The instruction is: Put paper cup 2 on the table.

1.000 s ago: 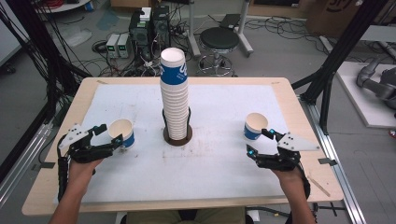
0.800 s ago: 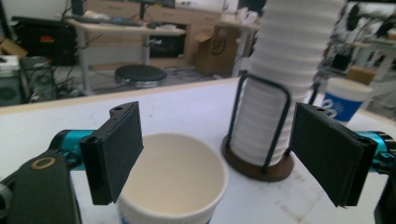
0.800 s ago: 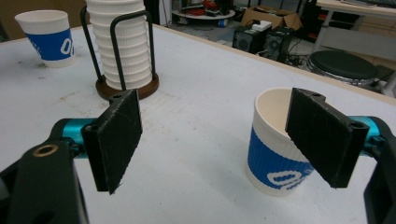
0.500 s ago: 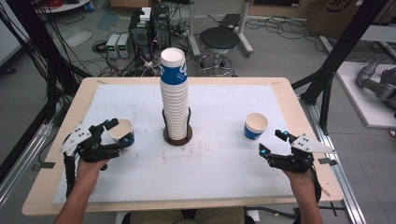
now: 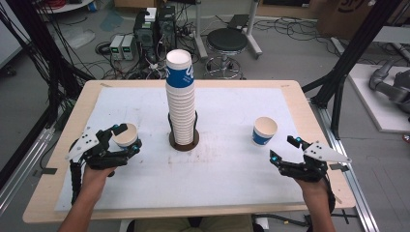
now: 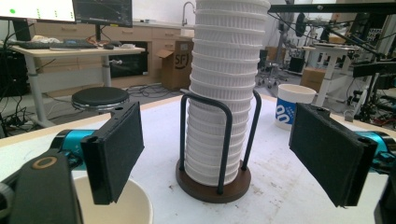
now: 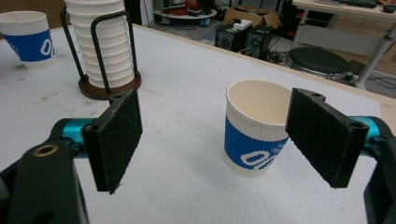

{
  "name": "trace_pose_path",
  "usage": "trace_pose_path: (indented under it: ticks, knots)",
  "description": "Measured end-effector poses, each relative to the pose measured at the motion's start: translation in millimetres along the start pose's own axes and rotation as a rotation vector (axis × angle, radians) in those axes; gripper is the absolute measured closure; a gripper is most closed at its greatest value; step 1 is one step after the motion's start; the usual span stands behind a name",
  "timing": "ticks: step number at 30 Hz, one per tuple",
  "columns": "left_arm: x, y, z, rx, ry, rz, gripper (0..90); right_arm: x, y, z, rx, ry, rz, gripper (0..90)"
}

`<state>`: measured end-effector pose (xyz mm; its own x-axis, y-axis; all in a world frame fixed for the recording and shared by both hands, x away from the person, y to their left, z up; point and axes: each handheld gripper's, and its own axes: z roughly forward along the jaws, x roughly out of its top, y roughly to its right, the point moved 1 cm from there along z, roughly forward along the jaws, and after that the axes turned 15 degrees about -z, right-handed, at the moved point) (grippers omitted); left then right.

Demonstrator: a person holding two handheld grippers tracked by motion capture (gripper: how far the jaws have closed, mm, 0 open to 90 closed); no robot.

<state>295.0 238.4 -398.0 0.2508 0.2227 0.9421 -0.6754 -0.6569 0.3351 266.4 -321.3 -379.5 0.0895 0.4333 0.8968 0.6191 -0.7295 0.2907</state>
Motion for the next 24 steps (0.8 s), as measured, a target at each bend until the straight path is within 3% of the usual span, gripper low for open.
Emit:
trace_pose_path:
  ticks: [24]
  knots:
    - [-3.7,0.5,-2.1,0.012,-0.013,0.010,18.2,1.6,-0.7,5.5,0.012,0.006,-0.004,19.1]
